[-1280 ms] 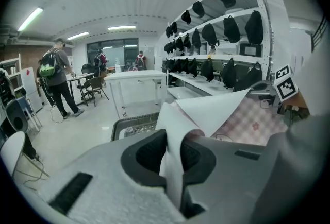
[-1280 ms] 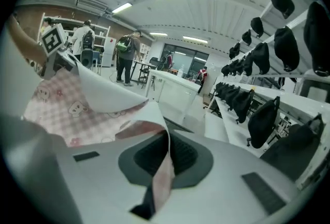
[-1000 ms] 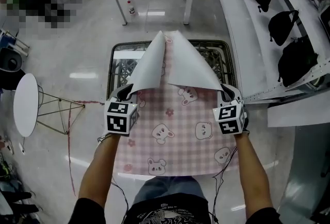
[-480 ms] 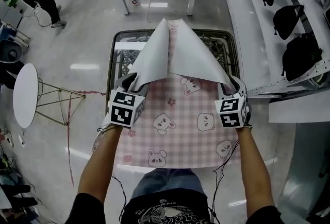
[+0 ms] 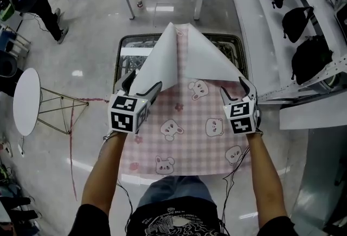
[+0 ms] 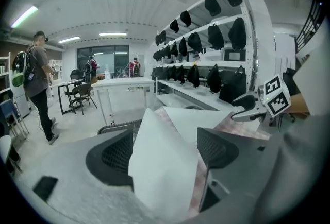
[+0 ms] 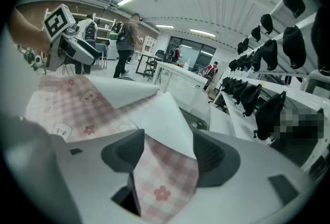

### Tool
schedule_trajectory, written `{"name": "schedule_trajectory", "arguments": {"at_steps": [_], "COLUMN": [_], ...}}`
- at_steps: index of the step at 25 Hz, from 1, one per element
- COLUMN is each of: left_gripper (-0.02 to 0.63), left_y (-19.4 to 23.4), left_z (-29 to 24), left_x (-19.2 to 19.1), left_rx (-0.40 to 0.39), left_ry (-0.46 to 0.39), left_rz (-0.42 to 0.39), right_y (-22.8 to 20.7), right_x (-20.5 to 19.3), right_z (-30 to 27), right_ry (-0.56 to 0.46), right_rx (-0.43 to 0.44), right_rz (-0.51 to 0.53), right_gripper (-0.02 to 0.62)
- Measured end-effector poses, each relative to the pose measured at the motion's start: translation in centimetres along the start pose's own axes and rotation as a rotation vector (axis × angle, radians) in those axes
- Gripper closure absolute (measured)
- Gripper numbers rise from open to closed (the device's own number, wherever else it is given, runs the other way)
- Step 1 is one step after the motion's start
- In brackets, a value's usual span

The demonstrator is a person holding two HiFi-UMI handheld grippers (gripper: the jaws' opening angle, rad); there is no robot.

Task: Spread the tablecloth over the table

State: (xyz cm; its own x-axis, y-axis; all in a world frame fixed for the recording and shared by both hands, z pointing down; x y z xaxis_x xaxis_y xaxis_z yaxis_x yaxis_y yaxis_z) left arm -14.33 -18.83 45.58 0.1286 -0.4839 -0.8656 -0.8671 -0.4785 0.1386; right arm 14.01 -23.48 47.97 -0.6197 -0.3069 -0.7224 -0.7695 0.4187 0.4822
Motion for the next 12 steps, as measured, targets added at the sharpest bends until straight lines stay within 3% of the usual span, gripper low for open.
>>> {"name": "schedule_trajectory", "arguments": {"at_steps": [12], "left_gripper": [0.195], "left_y": [-2.7], "left_z": [-1.3], "left_x": [1.1], "left_rx": [-0.079], "left_ry": [-0.004], "left_rz": [-0.016], "right_y": [-0.8], "right_x": [2.0], "right_z": [1.0], "right_ry": [-0.007], "right_rx": [-0.005], "right_rz": [0.017], "right_gripper": [0.285]}}
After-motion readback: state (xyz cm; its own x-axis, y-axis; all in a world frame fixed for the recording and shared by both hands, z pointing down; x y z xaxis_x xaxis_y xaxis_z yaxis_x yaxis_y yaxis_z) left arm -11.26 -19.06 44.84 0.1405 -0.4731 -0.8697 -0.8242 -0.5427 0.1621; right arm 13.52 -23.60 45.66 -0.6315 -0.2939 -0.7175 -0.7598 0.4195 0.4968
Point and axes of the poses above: the fingertips, and each gripper's own axes: z backward along the fingers, y to its left, x out of its top, the point moved 2 cm from there along z, backward along the fingers, and after that the axes turned 13 degrees about -x, right-handed, at the moved point
